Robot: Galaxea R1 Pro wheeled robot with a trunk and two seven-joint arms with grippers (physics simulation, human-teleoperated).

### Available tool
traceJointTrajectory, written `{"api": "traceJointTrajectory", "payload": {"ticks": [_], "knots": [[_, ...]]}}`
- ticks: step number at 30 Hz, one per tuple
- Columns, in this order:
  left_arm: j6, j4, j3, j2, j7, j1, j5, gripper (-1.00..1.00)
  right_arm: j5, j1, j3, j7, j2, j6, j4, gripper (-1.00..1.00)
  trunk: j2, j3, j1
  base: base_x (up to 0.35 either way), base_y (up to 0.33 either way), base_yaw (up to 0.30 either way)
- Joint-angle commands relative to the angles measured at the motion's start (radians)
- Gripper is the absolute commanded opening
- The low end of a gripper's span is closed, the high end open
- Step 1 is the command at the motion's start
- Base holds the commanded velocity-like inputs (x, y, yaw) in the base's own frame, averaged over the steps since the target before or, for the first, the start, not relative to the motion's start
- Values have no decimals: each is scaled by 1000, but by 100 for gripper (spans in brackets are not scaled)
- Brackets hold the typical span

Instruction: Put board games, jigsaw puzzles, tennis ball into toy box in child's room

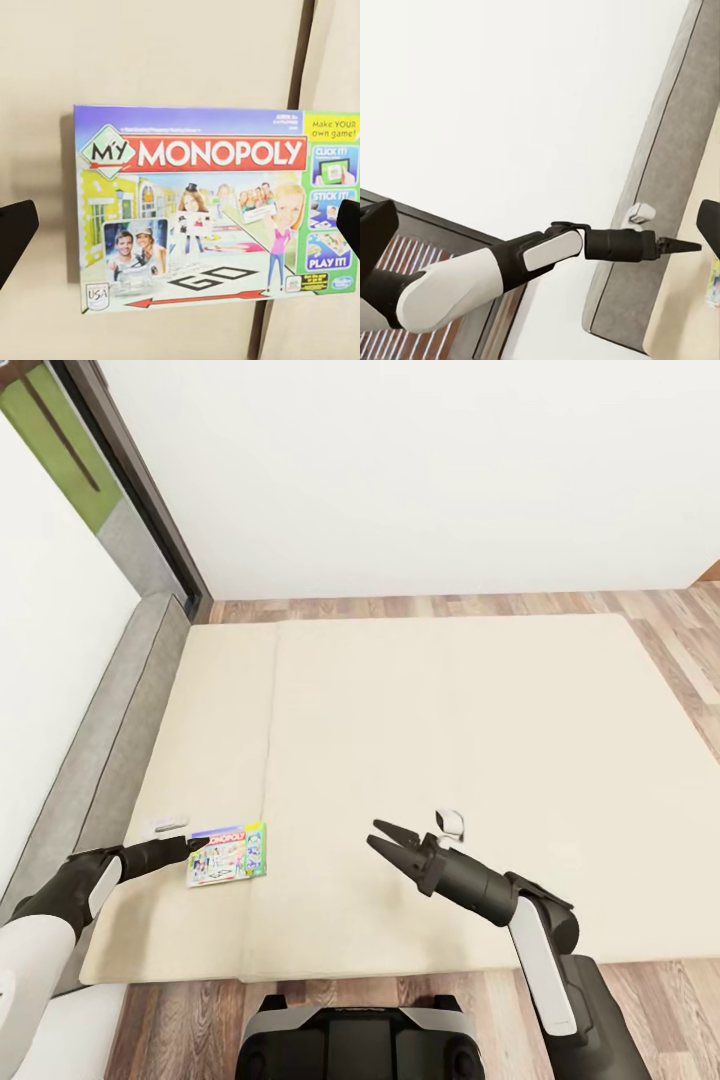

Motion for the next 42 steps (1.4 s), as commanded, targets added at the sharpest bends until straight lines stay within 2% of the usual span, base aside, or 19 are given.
{"api": "traceJointTrajectory", "payload": {"ticks": [1,22,42], "knots": [[9,-1,4,0,-3,0,6,100,-5,0,-1,-1,0,3,0,100,-2,-1,1,0,0,0],[9,-1,4,-1,-2,0,7,100,-4,1,5,-25,2,11,2,100,-2,-2,1,0,0,0],[11,-3,7,1,-12,-1,10,100,-6,1,6,-17,0,9,1,100,-2,-32,1,0,0,0]]}}
